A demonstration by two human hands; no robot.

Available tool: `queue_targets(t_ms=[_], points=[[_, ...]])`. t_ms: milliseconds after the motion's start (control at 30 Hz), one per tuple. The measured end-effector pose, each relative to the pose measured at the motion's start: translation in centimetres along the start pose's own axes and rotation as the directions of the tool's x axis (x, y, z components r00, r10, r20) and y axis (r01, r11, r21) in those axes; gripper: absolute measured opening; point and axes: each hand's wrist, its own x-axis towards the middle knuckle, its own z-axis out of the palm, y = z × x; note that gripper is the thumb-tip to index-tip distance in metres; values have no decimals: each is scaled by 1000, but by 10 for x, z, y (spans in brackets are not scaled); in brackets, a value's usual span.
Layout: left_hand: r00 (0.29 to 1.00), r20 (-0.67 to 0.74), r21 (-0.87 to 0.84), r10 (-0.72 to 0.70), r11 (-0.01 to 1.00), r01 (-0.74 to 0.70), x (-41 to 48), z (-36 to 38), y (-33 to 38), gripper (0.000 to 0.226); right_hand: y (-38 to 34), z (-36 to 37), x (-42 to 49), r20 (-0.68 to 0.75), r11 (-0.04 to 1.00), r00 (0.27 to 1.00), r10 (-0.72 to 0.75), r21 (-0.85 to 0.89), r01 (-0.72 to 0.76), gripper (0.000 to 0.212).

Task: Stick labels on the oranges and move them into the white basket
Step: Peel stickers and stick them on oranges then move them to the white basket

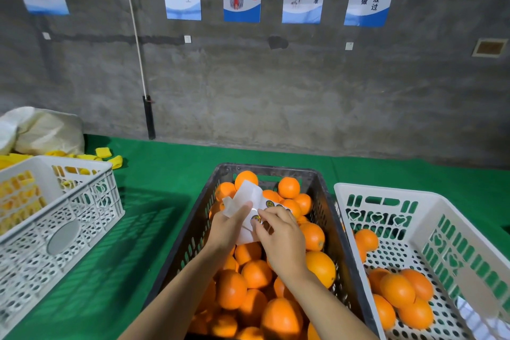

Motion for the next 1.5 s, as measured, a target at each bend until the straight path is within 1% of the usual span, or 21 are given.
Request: queue_targets(t_ms=[133,233,300,333,433,500,600,700,767,800,833,867,900,933,1000,1033,1067,1100,1267,1400,1500], points=[[1000,-3,33,8,999,-8,2,2,-2,26,0,-1,0,-63,999,997,-34,-38,31,20],[999,-42,56,-14,998,16,3,1,-3,52,-2,-2,0,-81,999,996,-40,-40,37,9],[998,-67,51,-16,999,19,3,0,-2,69,-3,-2,0,-71,999,997,-25,-30,23,9],[998,-67,48,-12,999,16,2,0,-1,70,-3,-3,0,-62,1000,998,-10,-18,9,11],[999,-37,35,-19,999,20,0,1,2,56,-3,-3,2,-32,996,998,58,65,-55,18],[1000,-3,-3,-28,1000,28,-1,2,4,59,-2,-3,4,-10,982,992,127,144,-124,24],[1000,-9,-4,20,1000,-20,-3,3,4,55,-1,-3,5,-8,980,992,128,156,-126,22],[991,-109,-22,82,996,-85,-5,1,7,47,-4,-3,3,-10,978,995,103,185,-99,19],[959,-272,-43,82,994,-97,-4,-3,8,37,-4,-5,4,-8,945,989,147,296,-138,18],[930,-359,-52,72,994,-97,-2,-5,9,34,-4,-6,6,29,912,984,177,372,-175,18],[904,-422,-66,61,993,-98,-2,-7,10,30,-4,-7,8,109,868,974,200,442,-227,19],[889,-455,-79,49,992,-95,-1,-8,10,26,-4,-8,10,223,828,954,202,480,-288,20],[884,-465,-84,40,993,-89,-1,-8,10,25,-4,-8,11,355,812,916,188,469,-348,20],[888,-459,-82,37,993,-84,0,-7,10,25,-5,-5,10,488,820,857,164,415,-393,18],[904,-426,-80,36,994,-77,0,-6,8,26,-7,2,3,707,879,695,131,241,-411,11],[914,-404,-82,35,994,-74,1,-5,7,25,-7,6,-2,777,908,617,121,164,-385,11],[923,-384,-88,32,994,-71,1,-6,5,23,-8,11,-6,821,924,559,114,119,-362,11],[931,-364,-100,32,992,-73,1,-6,5,21,-7,13,-9,842,931,528,106,103,-351,11],[948,-319,-136,-2,990,-43,2,-5,5,19,-5,17,-11,863,940,495,101,81,-332,15],[957,-290,-144,9,988,-53,1,-5,5,16,0,24,-14,838,955,528,137,29,-294,12],[971,-238,-125,13,991,-44,0,-4,5,19,2,25,-13,821,954,554,136,42,-296,17]])
